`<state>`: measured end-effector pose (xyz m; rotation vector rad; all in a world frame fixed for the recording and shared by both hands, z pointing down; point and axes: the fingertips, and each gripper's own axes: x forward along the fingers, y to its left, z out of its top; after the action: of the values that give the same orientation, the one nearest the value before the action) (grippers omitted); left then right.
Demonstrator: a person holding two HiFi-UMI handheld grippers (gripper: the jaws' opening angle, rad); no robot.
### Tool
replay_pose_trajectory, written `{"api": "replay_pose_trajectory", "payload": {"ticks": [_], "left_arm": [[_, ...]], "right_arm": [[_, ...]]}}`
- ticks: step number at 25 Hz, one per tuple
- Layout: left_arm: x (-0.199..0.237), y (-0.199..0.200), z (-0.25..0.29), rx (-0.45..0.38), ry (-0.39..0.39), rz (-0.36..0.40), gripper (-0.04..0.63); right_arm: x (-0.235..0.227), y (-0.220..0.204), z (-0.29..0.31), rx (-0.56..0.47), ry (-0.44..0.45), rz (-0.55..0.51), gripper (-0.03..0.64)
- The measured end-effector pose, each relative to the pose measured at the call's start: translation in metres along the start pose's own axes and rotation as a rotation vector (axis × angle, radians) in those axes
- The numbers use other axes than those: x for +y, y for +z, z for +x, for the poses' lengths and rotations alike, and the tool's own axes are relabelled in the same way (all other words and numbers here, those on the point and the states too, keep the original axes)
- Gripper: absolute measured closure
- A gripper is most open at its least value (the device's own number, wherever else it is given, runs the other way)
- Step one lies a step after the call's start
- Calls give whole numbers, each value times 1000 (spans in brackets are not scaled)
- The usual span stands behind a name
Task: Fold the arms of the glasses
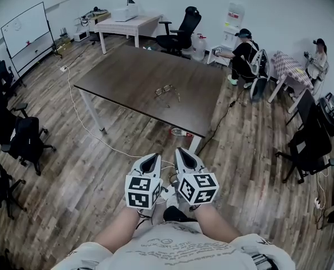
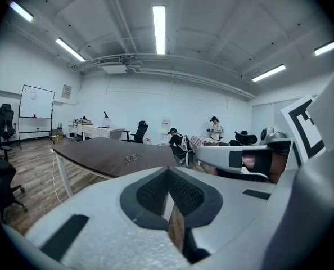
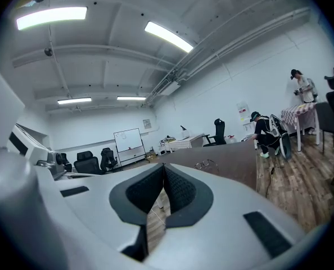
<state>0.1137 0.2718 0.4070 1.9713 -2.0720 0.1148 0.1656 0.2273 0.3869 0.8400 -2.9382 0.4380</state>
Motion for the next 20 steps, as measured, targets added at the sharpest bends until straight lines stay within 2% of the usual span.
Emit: {"api": "replay_pose_trajectory", "payload": {"ticks": [10,20], "left_arm": [[22,26,87,26,11,-15,581],[40,49,159,55,81,-10,581]], "right_arm": [[-61,25,68,31,0,8,601],[-119,44,121,55,38,39,601]]}}
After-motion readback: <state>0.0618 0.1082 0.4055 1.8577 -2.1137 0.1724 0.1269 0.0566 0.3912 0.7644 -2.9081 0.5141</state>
